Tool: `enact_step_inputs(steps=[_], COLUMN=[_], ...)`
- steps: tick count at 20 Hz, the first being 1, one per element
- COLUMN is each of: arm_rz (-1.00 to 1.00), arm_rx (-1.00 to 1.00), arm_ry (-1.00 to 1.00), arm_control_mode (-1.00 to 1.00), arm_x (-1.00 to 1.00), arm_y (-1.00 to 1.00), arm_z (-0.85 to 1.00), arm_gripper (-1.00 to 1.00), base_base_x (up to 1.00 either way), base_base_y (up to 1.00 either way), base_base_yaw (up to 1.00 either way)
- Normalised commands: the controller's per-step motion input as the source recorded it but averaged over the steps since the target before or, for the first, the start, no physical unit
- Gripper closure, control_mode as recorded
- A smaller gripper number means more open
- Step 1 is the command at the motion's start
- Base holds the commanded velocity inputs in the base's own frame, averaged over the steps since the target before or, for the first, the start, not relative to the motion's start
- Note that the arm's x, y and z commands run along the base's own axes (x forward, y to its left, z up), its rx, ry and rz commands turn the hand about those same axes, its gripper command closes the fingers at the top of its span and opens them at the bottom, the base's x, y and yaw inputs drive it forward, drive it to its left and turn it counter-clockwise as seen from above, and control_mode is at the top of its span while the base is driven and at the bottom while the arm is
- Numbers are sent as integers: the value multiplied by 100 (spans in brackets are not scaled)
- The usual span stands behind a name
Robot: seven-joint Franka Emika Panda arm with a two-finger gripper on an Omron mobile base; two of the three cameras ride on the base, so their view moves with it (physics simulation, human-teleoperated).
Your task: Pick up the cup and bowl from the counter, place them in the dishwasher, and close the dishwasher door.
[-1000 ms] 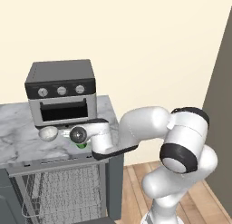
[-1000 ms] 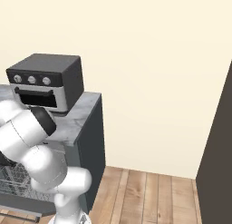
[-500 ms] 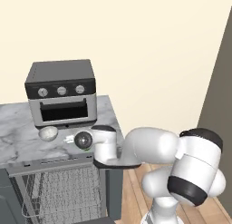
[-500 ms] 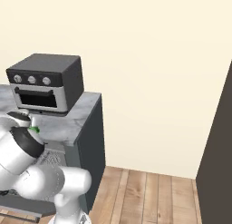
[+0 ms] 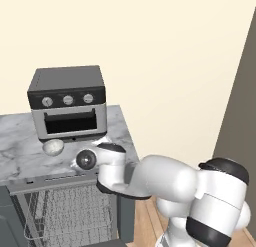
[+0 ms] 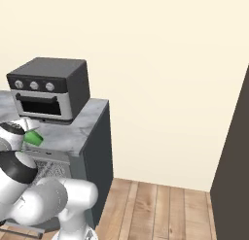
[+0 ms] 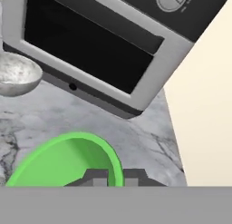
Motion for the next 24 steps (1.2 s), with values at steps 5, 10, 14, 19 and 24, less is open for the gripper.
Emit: enact_step_inputs(steps=[5, 10, 14, 19, 24], arm_rz=[22, 23, 18, 12, 5], arm_rx=[-27, -13, -3, 0, 0], arm_ry=[-1, -6, -6, -2, 0], arm_control_mode=[-100, -100, -100, -100, -100], arm_x=[-26, -33, -37, -18, -9], arm_y=[21, 8, 5, 1, 25], arm_z=[-3, -1, -24, -44, -50], arm_gripper=[100, 100, 100, 100, 100], base_base_x=[0, 0, 0, 0, 0], base_base_y=[0, 0, 0, 0, 0], base_base_yaw=[0, 0, 0, 0, 0])
